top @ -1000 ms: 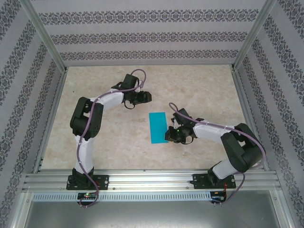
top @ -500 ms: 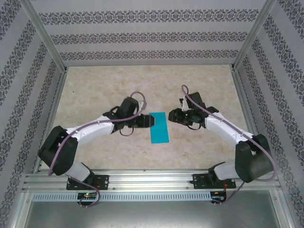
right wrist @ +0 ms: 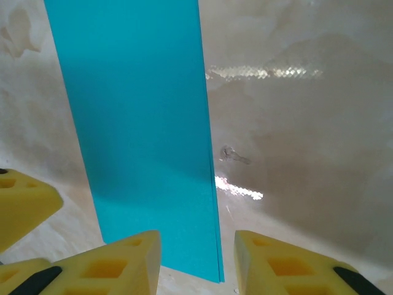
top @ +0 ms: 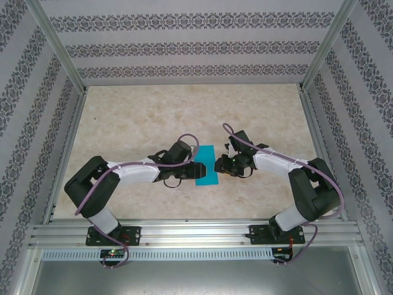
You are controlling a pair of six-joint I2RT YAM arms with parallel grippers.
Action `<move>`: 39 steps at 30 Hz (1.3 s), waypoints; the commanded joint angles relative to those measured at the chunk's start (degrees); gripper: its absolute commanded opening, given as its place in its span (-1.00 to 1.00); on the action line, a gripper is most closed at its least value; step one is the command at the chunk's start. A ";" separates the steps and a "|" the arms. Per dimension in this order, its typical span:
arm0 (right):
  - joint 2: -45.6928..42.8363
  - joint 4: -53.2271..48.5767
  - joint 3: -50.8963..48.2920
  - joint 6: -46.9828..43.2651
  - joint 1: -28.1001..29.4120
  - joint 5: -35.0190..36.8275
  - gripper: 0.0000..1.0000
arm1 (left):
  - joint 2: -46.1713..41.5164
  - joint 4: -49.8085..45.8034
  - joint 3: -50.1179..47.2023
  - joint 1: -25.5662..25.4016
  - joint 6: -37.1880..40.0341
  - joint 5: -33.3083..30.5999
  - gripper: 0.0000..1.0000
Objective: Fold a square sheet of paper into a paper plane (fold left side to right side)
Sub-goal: Fold the triangle a second time at the center of the table.
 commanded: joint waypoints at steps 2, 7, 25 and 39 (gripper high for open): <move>0.07 1.77 -0.83 1.23 0.06 0.35 -0.26 | 1.54 2.51 1.99 -0.84 -0.74 -0.54 0.09; 0.37 1.73 -1.09 1.22 0.09 -0.40 -0.26 | 2.70 1.97 1.93 -0.87 -0.57 -0.72 0.09; -0.37 0.26 -1.71 1.66 0.02 -1.93 -0.25 | 4.32 1.16 -0.38 -1.74 -1.06 -1.73 0.09; 0.33 -0.09 -3.02 4.34 0.45 -6.21 -0.29 | 3.55 1.83 -2.03 -1.75 -1.24 -2.06 0.08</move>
